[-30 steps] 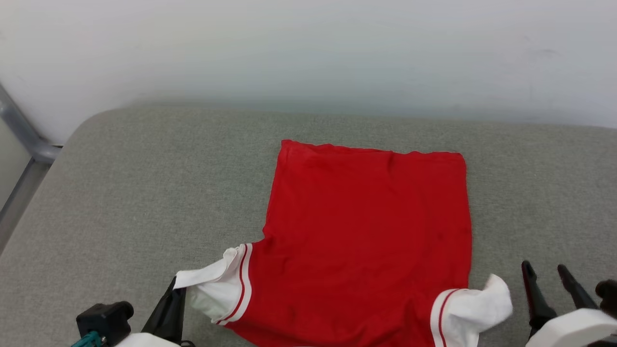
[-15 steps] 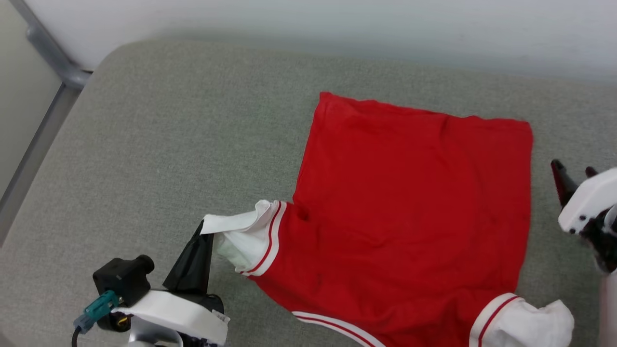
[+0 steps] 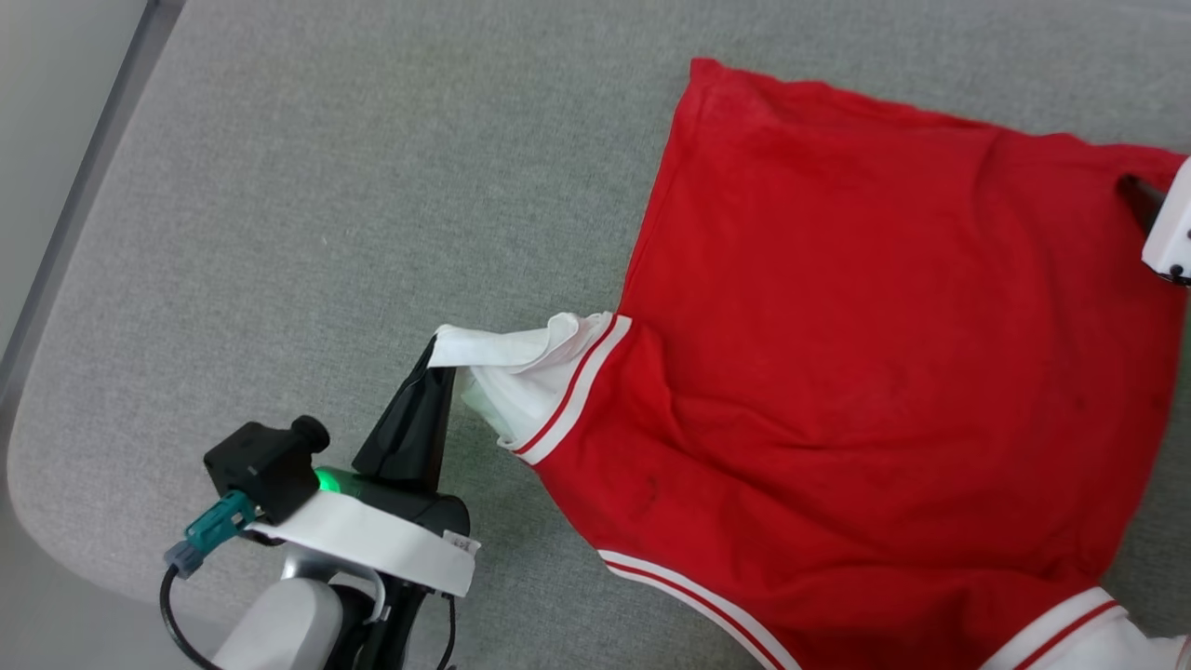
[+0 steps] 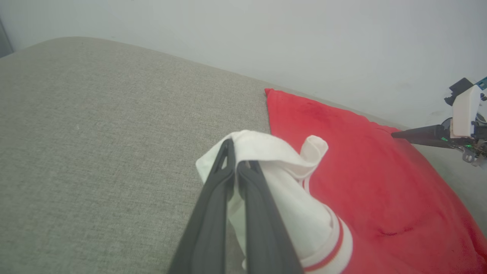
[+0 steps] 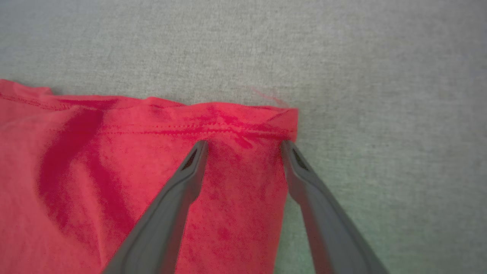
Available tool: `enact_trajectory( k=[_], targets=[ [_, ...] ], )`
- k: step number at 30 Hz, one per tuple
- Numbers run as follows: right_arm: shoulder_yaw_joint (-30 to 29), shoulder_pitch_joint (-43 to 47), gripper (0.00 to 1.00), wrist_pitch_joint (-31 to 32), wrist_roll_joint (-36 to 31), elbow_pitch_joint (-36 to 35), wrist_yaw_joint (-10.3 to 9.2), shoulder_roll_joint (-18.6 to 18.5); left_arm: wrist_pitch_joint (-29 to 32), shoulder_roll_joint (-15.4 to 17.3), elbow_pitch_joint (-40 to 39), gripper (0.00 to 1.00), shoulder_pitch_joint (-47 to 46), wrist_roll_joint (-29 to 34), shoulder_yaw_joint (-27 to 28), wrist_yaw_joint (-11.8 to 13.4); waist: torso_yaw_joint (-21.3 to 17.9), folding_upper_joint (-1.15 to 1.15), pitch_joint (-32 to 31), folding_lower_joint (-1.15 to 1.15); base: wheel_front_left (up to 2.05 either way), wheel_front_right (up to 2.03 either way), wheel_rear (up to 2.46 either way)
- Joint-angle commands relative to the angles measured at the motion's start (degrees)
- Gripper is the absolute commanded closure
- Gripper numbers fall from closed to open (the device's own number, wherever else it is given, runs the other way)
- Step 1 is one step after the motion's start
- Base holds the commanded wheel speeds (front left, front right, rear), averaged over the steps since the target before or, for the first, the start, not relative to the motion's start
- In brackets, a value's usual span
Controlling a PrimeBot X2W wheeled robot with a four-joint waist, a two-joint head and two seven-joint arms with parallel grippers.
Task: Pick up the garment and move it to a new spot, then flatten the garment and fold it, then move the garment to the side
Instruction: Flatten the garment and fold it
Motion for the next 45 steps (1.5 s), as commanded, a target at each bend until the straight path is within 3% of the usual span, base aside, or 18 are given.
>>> enact_trajectory(
  k=[1, 5, 6, 7, 9, 15, 24, 31, 39, 45],
  targets=[
    [0.07, -0.92, 0.0, 0.94, -0.8, 1.34, -0.04, 0.33, -0.37, -0.6, 0.48, 1.0, -1.23, 0.09, -0.16, -0.59, 1.02, 0.0, 2.08, -0.01, 0.0, 0.0, 0.0],
    [-0.83, 0.82, 0.0, 8.51, -1.15, 7.35, -0.03, 2.48, -0.75, -1.62, 1.92, 1.0, -2.01, -0.54, 0.16, -1.56, 1.08, 0.0, 3.12, -0.01, 0.0, 0.0, 0.0],
    [-1.51, 1.41, 0.06, 10.49, -1.29, 8.61, -0.03, 2.64, -0.79, -1.63, 2.36, 1.0, -2.25, -0.35, 0.27, -1.69, 1.12, 0.0, 3.23, -0.01, 0.0, 0.0, 0.0],
    [-2.15, 1.98, 0.51, 12.41, -1.63, 9.65, -0.04, 2.79, -0.87, -1.74, 2.72, 1.0, -2.55, -0.3, 0.38, -1.92, 1.17, 0.0, 3.25, -0.01, 0.0, 0.0, 0.0],
    [-3.21, 2.23, 1.0, 14.15, -2.22, 10.34, -0.06, 3.17, -0.87, -1.87, 3.5, 1.0, -2.78, -0.27, 0.48, -2.29, 1.18, 0.0, 3.0, -0.01, 0.0, 0.0, 0.0],
    [-2.73, 0.11, 1.0, 11.54, -2.6, 6.74, -0.03, 1.98, -0.92, -1.47, 5.46, 1.0, -2.25, 0.06, 0.81, -2.14, 0.45, 0.0, 0.26, -0.01, 0.0, 0.0, 0.0],
    [3.91, 3.29, 1.0, 6.83, 0.93, -2.46, -0.04, -2.37, 0.18, -0.08, 6.58, 1.0, 1.38, -0.66, 1.64, -0.05, -2.66, 0.0, -7.5, -0.01, 0.0, 0.0, 0.0],
    [5.46, 21.52, 1.0, 8.46, 8.38, -17.54, -0.04, -4.98, 2.17, 1.72, 5.4, 1.0, 7.67, -1.98, 3.17, 3.66, -7.83, 0.0, -15.7, -0.01, 0.0, 0.0, 0.0],
    [1.3, 42.72, 1.0, 10.94, 12.06, -32.07, -0.04, -0.54, 4.18, 3.35, 3.19, 1.0, 13.16, -2.66, 4.13, 7.04, -11.65, 0.0, -20.4, -0.01, 0.0, 0.0, 0.0],
    [-1.98, 58.72, 1.0, 11.17, 13.48, -40.75, -0.04, 6.48, 6.71, 4.19, 1.07, 1.0, 15.64, -2.73, 3.71, 9.16, -13.23, 0.0, -22.55, -0.01, 0.0, 0.0, 0.0]
  ],
)
